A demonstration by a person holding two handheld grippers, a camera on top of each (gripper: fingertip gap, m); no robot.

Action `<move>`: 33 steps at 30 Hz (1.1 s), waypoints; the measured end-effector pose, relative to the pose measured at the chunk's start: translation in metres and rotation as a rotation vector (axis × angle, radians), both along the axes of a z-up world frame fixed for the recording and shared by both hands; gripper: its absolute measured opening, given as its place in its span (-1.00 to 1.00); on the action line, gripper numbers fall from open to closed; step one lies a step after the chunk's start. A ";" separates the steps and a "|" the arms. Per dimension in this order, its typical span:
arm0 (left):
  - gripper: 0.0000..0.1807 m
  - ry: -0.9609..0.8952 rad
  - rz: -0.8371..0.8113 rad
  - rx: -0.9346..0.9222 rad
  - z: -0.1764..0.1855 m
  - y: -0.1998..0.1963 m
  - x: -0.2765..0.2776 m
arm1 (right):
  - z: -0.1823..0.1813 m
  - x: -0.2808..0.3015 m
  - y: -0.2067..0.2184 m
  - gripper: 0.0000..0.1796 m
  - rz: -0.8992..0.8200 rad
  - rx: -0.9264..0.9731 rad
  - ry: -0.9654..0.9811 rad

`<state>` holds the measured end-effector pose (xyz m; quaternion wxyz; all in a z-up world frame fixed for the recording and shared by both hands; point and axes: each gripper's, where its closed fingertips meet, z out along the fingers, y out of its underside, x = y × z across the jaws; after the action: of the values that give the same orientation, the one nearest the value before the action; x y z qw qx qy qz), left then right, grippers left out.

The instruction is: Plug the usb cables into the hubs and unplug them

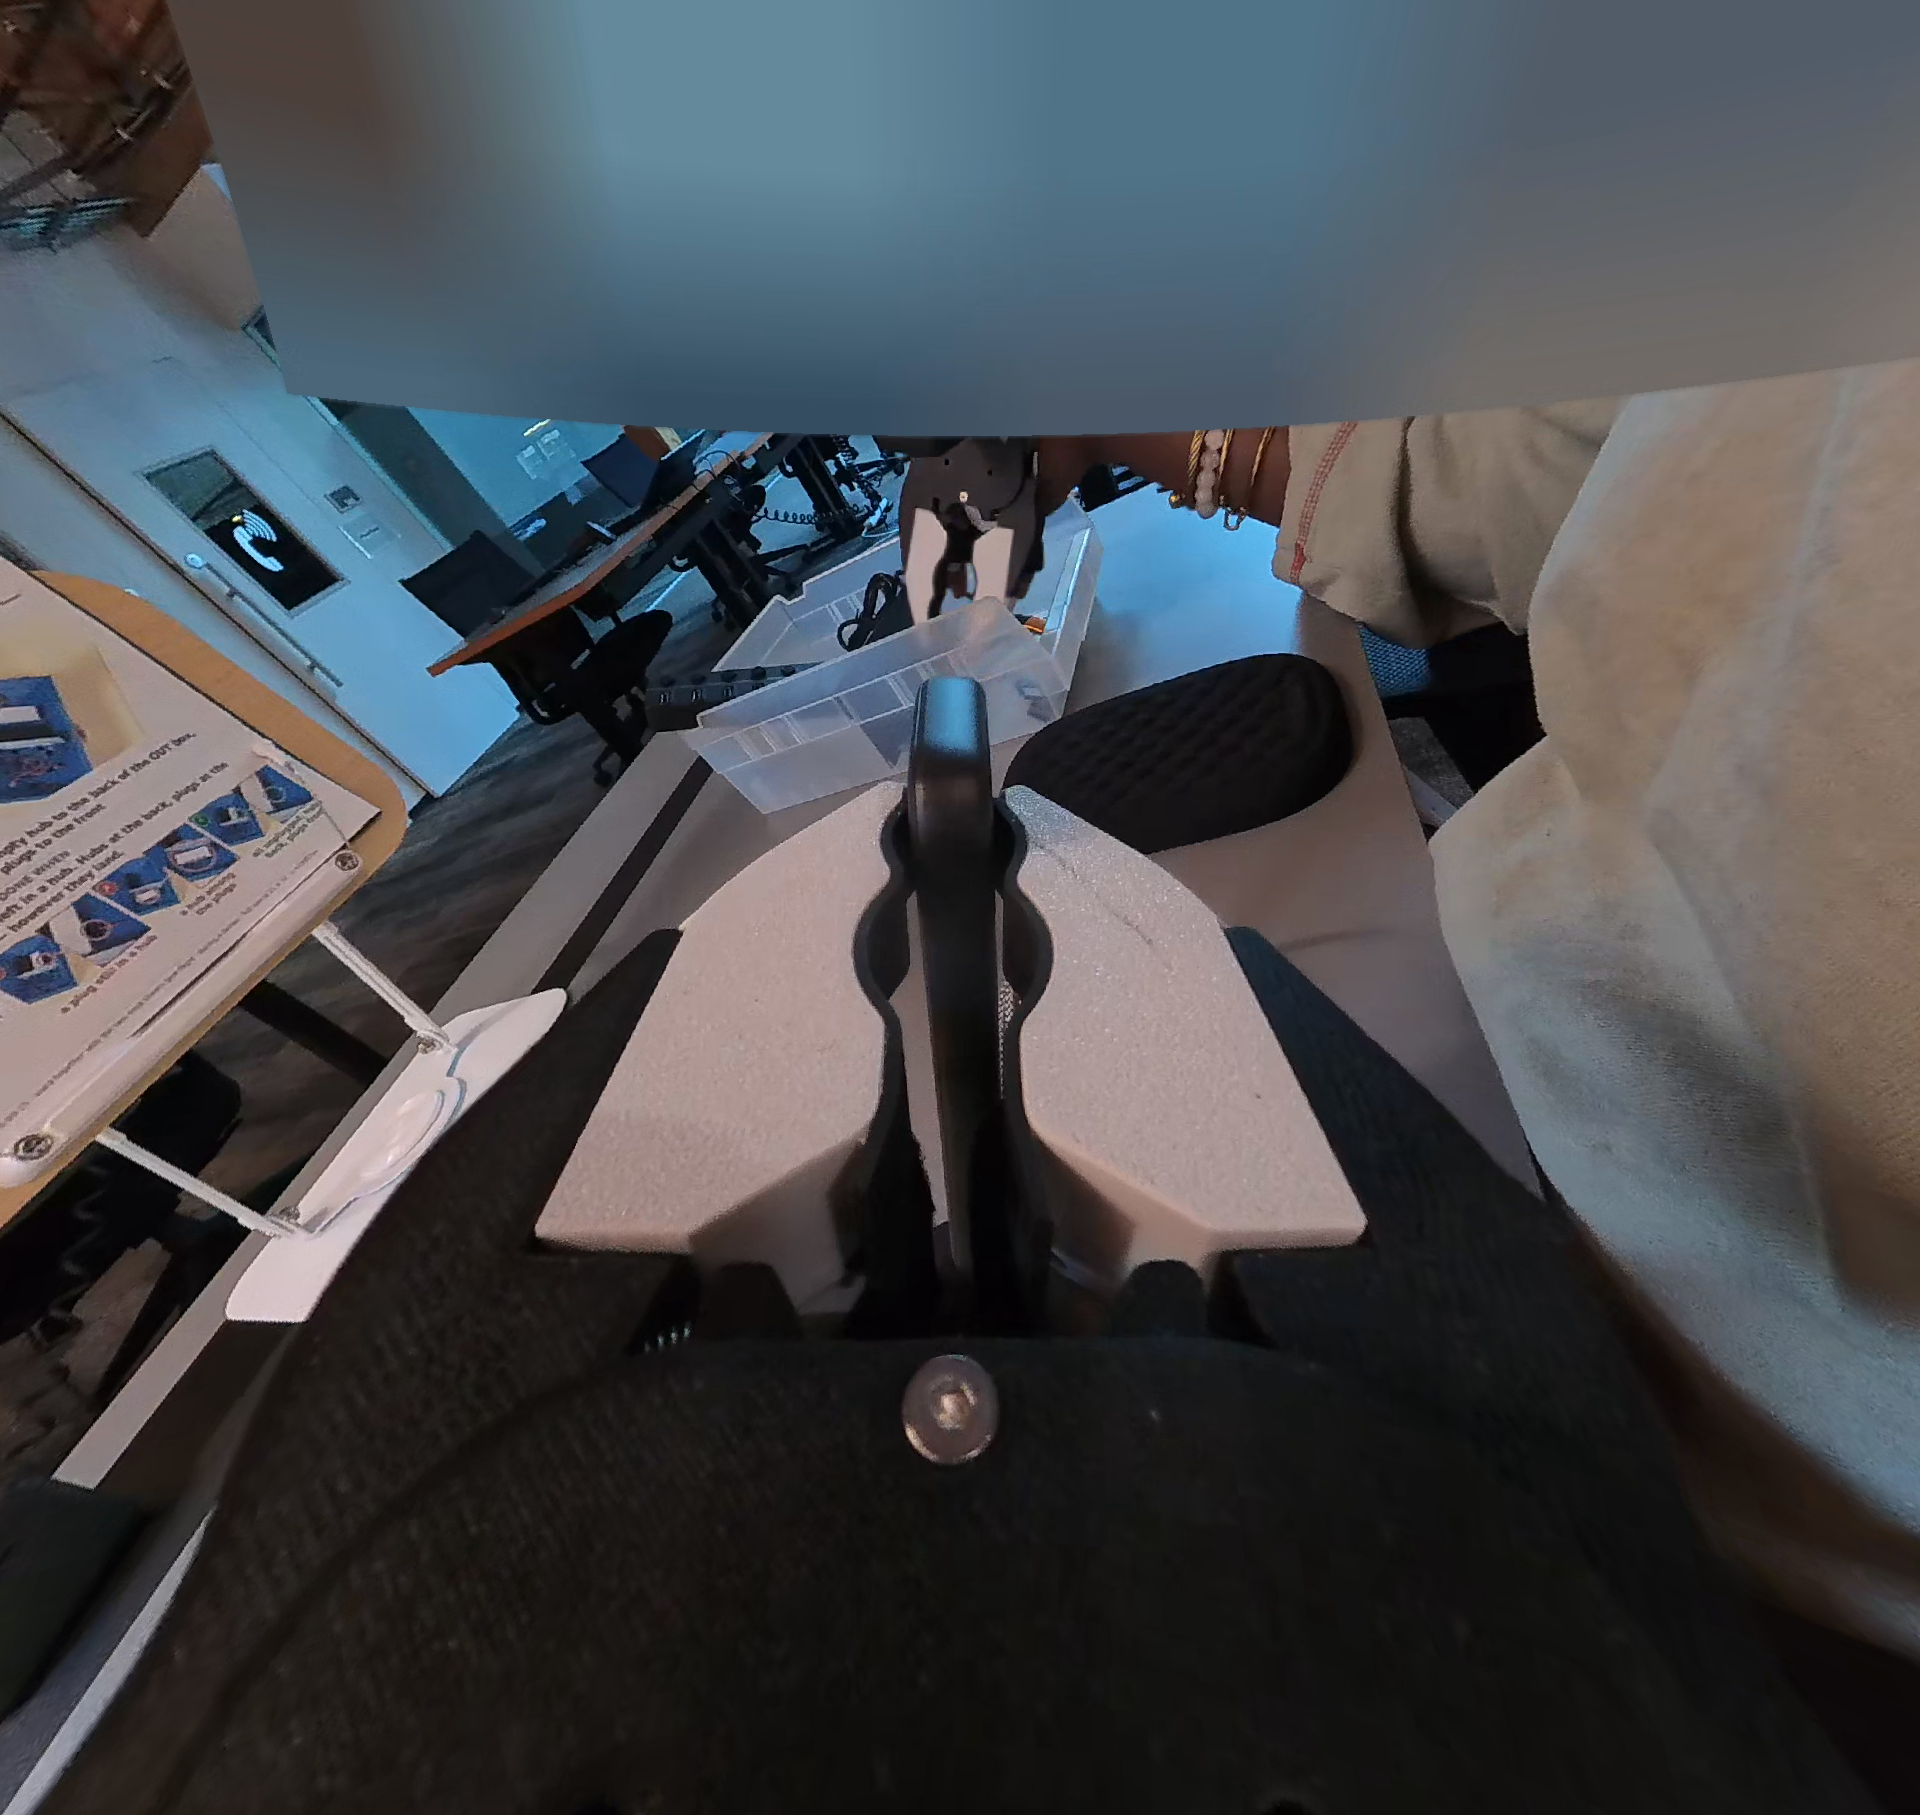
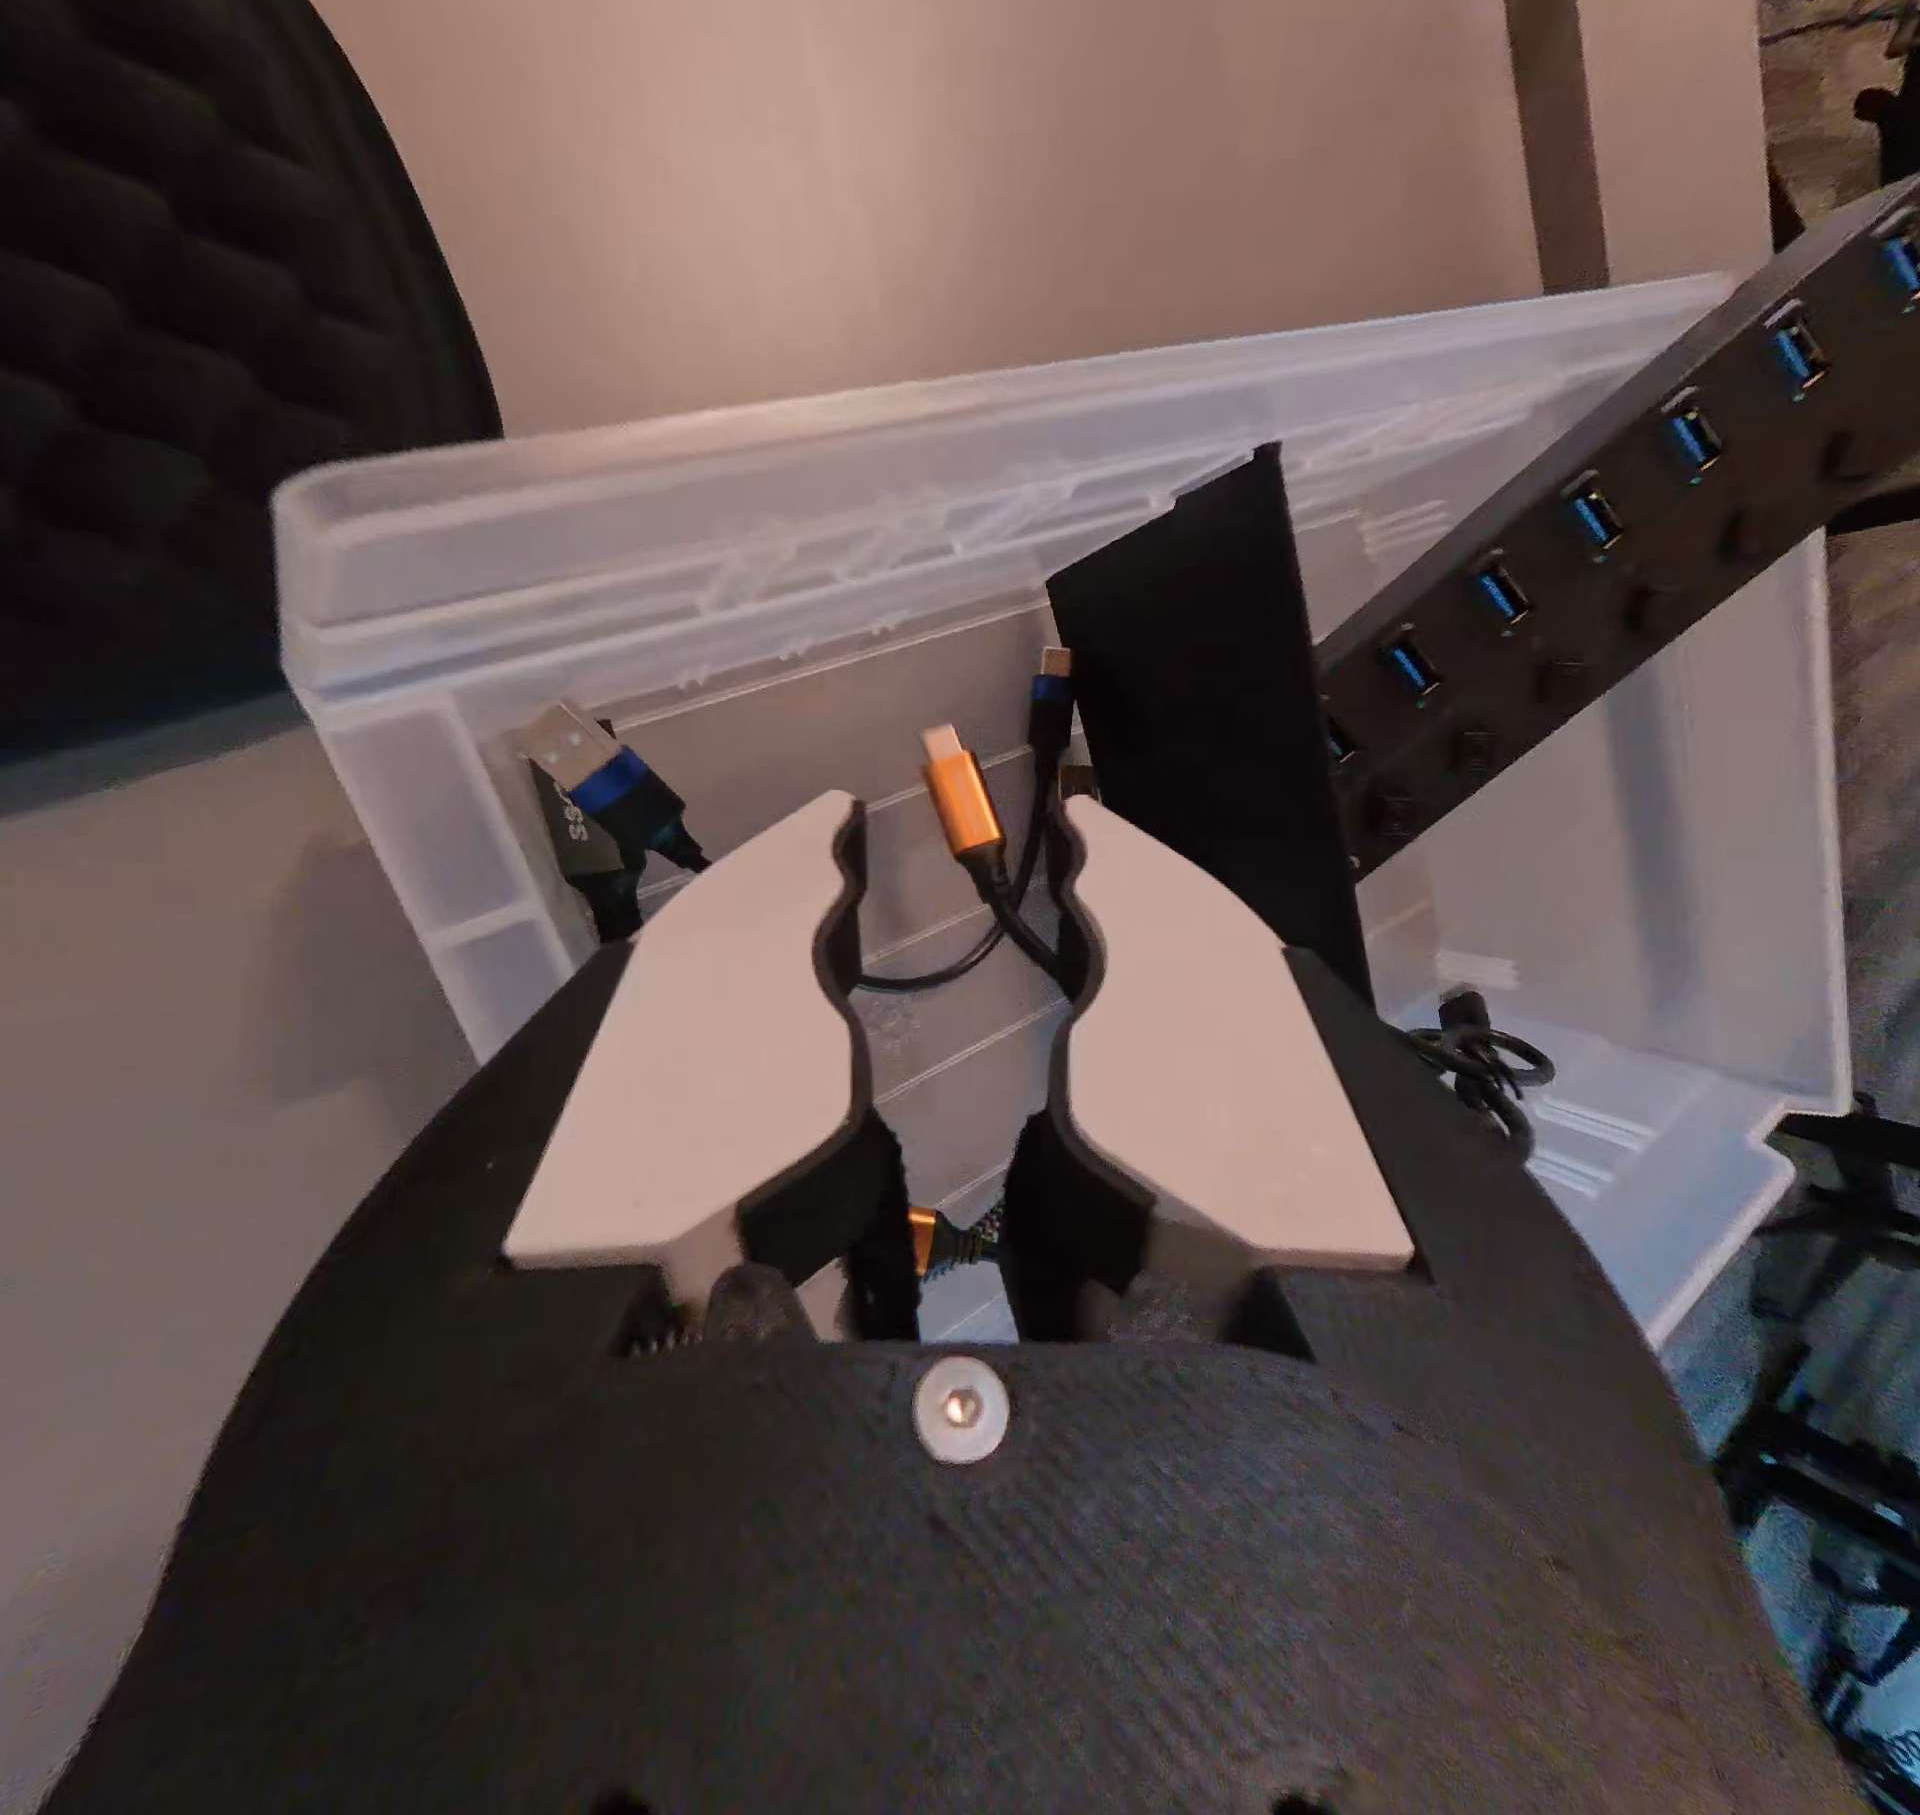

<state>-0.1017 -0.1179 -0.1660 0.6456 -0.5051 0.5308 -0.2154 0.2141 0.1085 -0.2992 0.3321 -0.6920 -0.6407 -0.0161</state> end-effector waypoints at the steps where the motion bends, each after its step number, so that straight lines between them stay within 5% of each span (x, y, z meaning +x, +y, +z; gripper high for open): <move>1: -0.86 0.000 0.001 -0.001 -0.001 0.000 0.000 | 0.004 -0.001 0.000 -0.59 0.000 0.006 0.008; 7: -0.86 -0.005 0.007 -0.009 -0.002 0.003 -0.002 | 0.061 -0.016 -0.007 -0.38 -0.007 0.193 0.177; 12: -0.86 -0.028 0.015 -0.015 -0.001 0.006 -0.003 | 0.161 -0.088 -0.061 -0.23 0.191 0.408 0.796; 15: -0.86 -0.035 0.020 -0.013 -0.001 0.007 -0.003 | 0.209 -0.144 -0.128 -0.49 0.429 0.547 1.176; 17: -0.86 -0.037 0.016 -0.013 -0.001 0.007 -0.002 | 0.200 -0.196 -0.177 -0.49 0.646 0.458 1.248; 20: -0.86 -0.026 0.009 -0.010 -0.002 0.006 0.000 | 0.148 -0.274 -0.207 -0.40 0.773 0.248 1.022; 23: -0.86 -0.022 -0.002 -0.008 -0.002 0.003 0.000 | 0.116 -0.319 -0.218 -0.52 0.844 0.212 0.848; 28: -0.86 -0.023 -0.013 -0.009 -0.003 0.002 -0.002 | 0.105 -0.340 -0.218 -0.87 0.875 0.107 0.861; 33: -0.76 -0.082 -0.058 -0.002 0.003 -0.003 0.000 | 0.107 -0.333 -0.223 -0.93 0.913 0.006 0.927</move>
<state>-0.1012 -0.1213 -0.1634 0.6598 -0.4810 0.5179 -0.2552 -0.1190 -0.1144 -0.1925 0.5494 -0.2845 -0.6606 0.4252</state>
